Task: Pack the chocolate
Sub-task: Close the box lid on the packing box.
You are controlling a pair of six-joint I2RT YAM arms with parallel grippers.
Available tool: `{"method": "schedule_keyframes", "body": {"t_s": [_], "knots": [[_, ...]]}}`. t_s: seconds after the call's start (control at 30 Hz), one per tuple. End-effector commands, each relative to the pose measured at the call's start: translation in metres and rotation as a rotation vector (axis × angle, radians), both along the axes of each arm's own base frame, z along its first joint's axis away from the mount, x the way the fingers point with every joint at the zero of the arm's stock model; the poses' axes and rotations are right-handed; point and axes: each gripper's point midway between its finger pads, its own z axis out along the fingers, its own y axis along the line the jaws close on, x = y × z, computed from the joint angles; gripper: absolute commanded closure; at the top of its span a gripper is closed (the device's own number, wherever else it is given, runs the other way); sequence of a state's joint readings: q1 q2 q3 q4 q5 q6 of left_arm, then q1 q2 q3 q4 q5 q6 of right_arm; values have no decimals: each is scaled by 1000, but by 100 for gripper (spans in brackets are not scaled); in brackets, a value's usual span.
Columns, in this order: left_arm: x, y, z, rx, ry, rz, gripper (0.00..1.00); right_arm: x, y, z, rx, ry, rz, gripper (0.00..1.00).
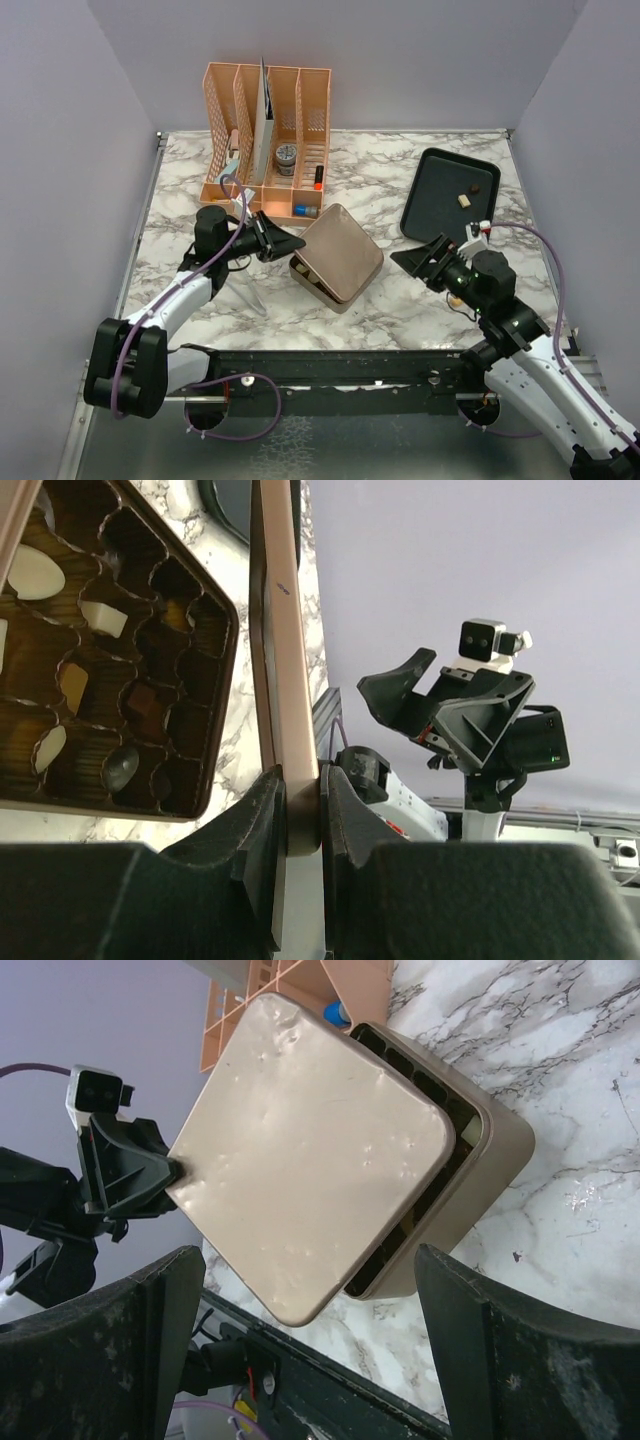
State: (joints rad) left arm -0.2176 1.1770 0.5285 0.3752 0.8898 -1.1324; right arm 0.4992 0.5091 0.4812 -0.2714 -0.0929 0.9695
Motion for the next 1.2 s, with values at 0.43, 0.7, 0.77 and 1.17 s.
{"method": "schedule_keyframes", "body": {"t_s": [0.43,0.7,0.77,1.17], "knots": [[15,0,-12,-49,-12,66,93,2,10,-8,8,14,36,10],[15,-6,-4,-81,-24,49,94,2,9,-9,4,15,35,10],[15,-8,-4,-81,-25,49,94,2,9,-10,4,18,35,10],[16,-13,-26,-52,6,46,94,1,11,-21,7,43,46,11]]}}
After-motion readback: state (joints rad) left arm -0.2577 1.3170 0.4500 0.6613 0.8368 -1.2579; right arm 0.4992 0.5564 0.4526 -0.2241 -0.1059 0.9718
